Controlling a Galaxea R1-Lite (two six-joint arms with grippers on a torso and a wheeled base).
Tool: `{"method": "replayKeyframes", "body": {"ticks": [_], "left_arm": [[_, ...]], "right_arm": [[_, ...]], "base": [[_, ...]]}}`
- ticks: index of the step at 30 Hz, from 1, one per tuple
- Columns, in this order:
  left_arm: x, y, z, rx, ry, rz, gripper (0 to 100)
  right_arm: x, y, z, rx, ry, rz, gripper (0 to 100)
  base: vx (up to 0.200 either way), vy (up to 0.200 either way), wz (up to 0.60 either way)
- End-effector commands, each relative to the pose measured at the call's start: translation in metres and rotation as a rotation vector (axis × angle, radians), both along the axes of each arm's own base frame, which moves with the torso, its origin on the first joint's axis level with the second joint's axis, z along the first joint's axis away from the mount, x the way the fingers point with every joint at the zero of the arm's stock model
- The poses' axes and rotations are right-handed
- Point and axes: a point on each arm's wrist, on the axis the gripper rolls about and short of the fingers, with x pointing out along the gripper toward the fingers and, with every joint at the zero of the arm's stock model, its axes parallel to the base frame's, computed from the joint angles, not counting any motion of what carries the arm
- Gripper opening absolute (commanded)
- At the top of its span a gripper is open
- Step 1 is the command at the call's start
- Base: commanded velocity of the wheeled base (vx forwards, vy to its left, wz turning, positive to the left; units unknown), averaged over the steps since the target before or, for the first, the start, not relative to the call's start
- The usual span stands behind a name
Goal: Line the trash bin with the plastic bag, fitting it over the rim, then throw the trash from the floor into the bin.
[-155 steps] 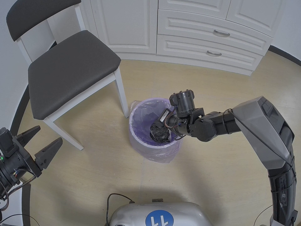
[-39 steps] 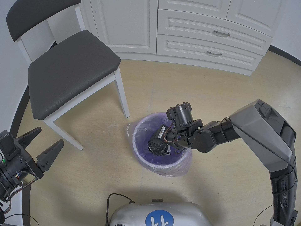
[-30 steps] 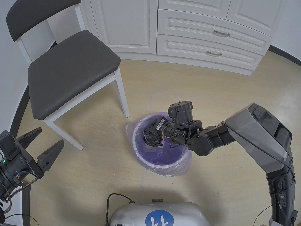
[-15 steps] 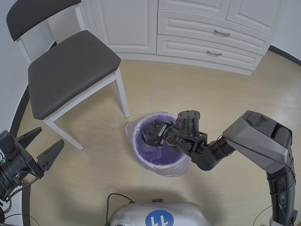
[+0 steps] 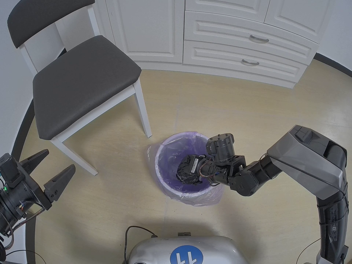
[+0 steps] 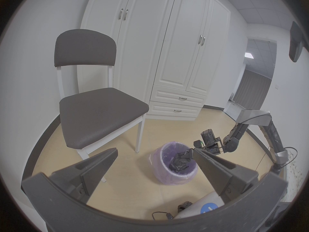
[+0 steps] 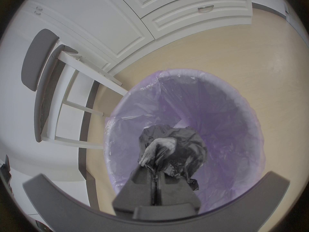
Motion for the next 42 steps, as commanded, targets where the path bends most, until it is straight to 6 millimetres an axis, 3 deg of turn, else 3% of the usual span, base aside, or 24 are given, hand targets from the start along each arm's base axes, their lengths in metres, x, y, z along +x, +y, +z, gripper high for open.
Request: {"method": "replayKeyframes", "body": {"ticks": [1, 3, 6, 8, 10, 15, 22, 33, 42], "left_arm": [[0.0, 0.0, -0.001, 0.005, 0.005, 0.0, 100], [0.0, 0.0, -0.001, 0.005, 0.005, -0.002, 100], [0.0, 0.0, -0.001, 0.004, 0.002, 0.0, 100], [0.0, 0.0, -0.001, 0.004, 0.002, 0.0, 100], [0.0, 0.0, -0.001, 0.004, 0.002, 0.0, 100], [0.0, 0.0, -0.001, 0.004, 0.002, 0.0, 100], [-0.001, 0.0, -0.001, 0.004, 0.0, 0.0, 100], [0.0, 0.0, -0.001, 0.004, 0.002, 0.0, 100], [0.0, 0.0, -0.002, 0.007, 0.007, 0.0, 100]], "right_arm": [[0.007, -0.003, -0.003, 0.001, -0.004, -0.019, 0], [0.008, -0.004, 0.002, 0.008, -0.016, -0.026, 0], [0.0, -0.012, 0.042, 0.039, -0.069, -0.033, 0], [-0.002, -0.015, 0.051, 0.041, -0.073, -0.035, 0], [-0.01, -0.02, 0.074, 0.037, -0.069, -0.034, 0], [-0.011, -0.024, 0.085, -0.013, 0.009, -0.041, 0], [0.0, -0.021, 0.071, -0.075, 0.13, -0.057, 0], [0.028, -0.003, 0.009, -0.042, 0.234, -0.111, 0], [0.037, 0.004, -0.003, 0.043, 0.24, -0.143, 0]], "base": [[0.0, 0.0, 0.0], [0.0, 0.0, 0.0], [0.0, 0.0, 0.0], [0.0, 0.0, 0.0], [0.0, 0.0, 0.0], [0.0, 0.0, 0.0], [0.0, 0.0, 0.0], [0.0, 0.0, 0.0], [0.0, 0.0, 0.0]]}}
